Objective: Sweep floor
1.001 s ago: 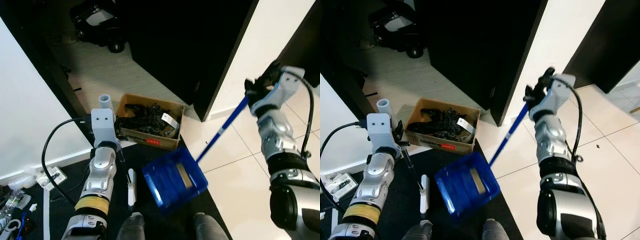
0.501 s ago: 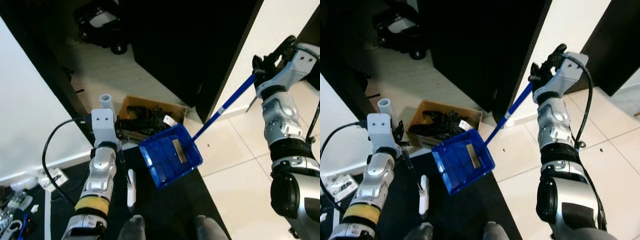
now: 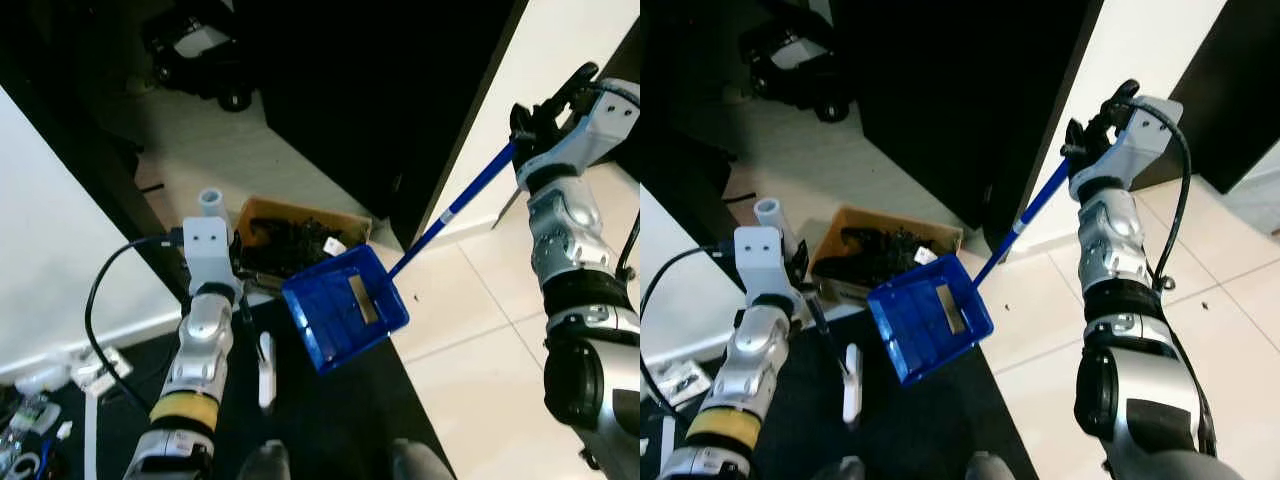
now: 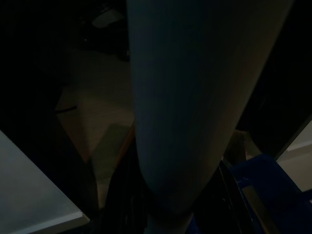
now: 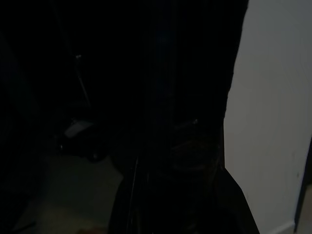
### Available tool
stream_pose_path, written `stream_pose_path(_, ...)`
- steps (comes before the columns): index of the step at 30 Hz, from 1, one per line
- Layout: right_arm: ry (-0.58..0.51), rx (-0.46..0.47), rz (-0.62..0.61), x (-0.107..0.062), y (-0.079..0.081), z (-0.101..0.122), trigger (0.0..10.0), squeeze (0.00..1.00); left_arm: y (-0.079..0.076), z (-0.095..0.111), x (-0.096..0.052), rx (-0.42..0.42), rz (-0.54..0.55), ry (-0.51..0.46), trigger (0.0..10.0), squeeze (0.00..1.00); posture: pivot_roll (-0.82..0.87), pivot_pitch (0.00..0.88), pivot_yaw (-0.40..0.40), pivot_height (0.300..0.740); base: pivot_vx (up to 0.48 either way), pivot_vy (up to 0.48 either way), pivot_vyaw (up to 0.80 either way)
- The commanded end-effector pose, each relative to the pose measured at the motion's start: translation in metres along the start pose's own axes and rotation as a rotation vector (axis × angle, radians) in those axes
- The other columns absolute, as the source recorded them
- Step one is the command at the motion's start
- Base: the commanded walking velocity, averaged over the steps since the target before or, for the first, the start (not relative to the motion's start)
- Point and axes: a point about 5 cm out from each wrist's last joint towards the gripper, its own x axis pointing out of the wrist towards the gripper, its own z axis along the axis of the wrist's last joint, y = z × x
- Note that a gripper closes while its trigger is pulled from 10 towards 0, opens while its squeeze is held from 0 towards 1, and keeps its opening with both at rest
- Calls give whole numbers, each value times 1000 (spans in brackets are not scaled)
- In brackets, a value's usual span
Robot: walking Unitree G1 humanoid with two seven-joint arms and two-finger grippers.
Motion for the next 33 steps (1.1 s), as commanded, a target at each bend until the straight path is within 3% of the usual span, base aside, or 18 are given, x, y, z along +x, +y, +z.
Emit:
stream_pose_path(1, -45, 1, -5, 3, -2, 10, 10000, 0, -2, 2, -1, 2, -4, -18, 10000, 0, -7, 61, -29, 740, 431, 0, 0)
stream_pose_path(14, -40, 4, 1, 3, 0, 7, 10000, 0, 0, 1, -1, 0, 0, -17, 10000, 0, -4, 68, -29, 740, 405, 0, 0)
stream_pose_path(22, -31, 6, 1, 1, 0, 4, 10000, 0, 2, -1, -3, -8, 17, -10, 10000, 0, -2, 74, -29, 740, 0, 0, 0)
stream_pose_path(28, 18, 22, 9, -10, 4, -16, 10000, 0, 1, -3, -5, -2, 10, 3, 10000, 0, 5, 87, -28, 740, 0, 0, 0)
stream_pose_path(33, 29, 25, 7, -12, 4, -19, 10000, 0, 1, -3, -5, -2, 9, 3, 10000, 0, 6, 90, -26, 740, 0, 0, 0)
